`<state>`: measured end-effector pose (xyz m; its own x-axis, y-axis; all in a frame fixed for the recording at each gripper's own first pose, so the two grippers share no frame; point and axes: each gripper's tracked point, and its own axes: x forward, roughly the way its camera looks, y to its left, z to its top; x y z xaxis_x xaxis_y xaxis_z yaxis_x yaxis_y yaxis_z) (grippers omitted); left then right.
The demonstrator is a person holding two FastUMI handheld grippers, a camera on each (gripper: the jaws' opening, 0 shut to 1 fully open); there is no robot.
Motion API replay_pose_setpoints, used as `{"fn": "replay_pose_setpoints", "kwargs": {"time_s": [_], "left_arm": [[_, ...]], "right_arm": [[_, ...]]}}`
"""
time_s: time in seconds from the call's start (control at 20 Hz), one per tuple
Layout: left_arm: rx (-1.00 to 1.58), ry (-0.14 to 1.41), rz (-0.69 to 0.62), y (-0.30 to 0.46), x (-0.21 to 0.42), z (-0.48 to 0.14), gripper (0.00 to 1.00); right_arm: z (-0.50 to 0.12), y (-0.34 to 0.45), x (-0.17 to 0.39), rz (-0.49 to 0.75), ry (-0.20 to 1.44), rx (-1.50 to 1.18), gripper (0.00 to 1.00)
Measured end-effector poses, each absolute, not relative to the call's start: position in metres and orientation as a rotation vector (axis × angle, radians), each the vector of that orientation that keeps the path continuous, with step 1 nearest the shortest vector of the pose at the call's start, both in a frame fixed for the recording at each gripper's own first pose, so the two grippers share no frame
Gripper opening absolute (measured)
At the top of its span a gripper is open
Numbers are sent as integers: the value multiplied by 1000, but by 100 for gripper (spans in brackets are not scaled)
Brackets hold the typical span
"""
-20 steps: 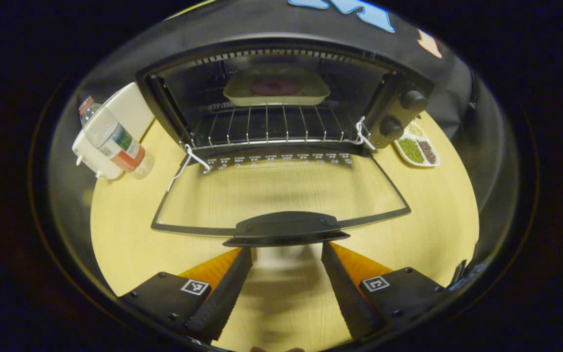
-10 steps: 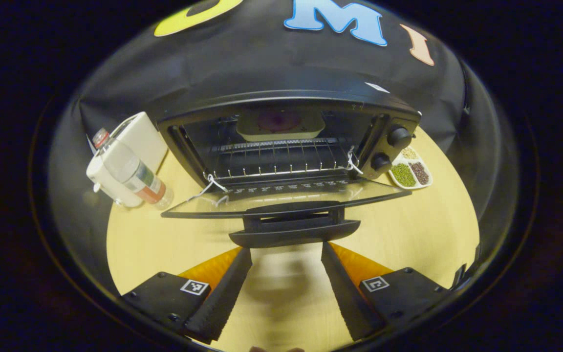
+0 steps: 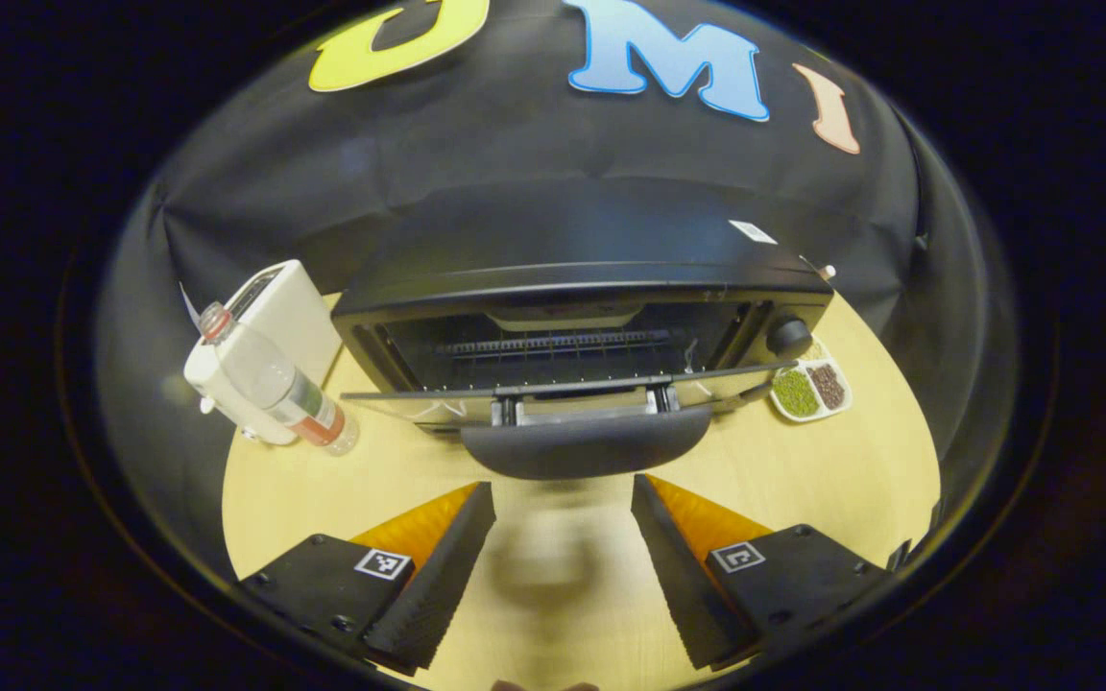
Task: Open the electric oven with the left hand, put the food in, and close the electric oven.
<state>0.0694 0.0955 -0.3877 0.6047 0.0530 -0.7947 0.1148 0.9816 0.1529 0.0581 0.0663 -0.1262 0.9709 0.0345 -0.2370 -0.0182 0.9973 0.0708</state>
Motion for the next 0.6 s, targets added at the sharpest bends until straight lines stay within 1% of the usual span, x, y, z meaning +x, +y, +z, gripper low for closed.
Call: {"fn": "replay_pose_setpoints", "kwargs": {"time_s": [0.05, 0.1, 0.2, 0.25, 0.3, 0.35, 0.5, 0.6], "left_arm": [[198, 893, -21, 97, 71, -379, 98], [194, 859, -12, 95, 74, -371, 100], [179, 764, -5, 95, 76, -338, 100], [172, 705, -3, 93, 77, -318, 98], [166, 636, -3, 89, 76, -296, 92], [161, 562, -3, 84, 76, -271, 100], [133, 359, 3, 66, 63, -188, 100], [142, 253, 19, 57, 54, -139, 100]], "right_arm": [[-125, 65, 59, 27, 236, 61, 95], [-123, 63, 62, 26, 226, 46, 95], [-116, 61, 66, 33, 203, 25, 95], [-113, 62, 67, 40, 192, 15, 95], [-109, 62, 70, 48, 180, 5, 95], [-103, 64, 72, 58, 166, -6, 95], [-76, 70, 76, 88, 98, -21, 95], [-64, 84, 78, 138, 74, -11, 95]]}}
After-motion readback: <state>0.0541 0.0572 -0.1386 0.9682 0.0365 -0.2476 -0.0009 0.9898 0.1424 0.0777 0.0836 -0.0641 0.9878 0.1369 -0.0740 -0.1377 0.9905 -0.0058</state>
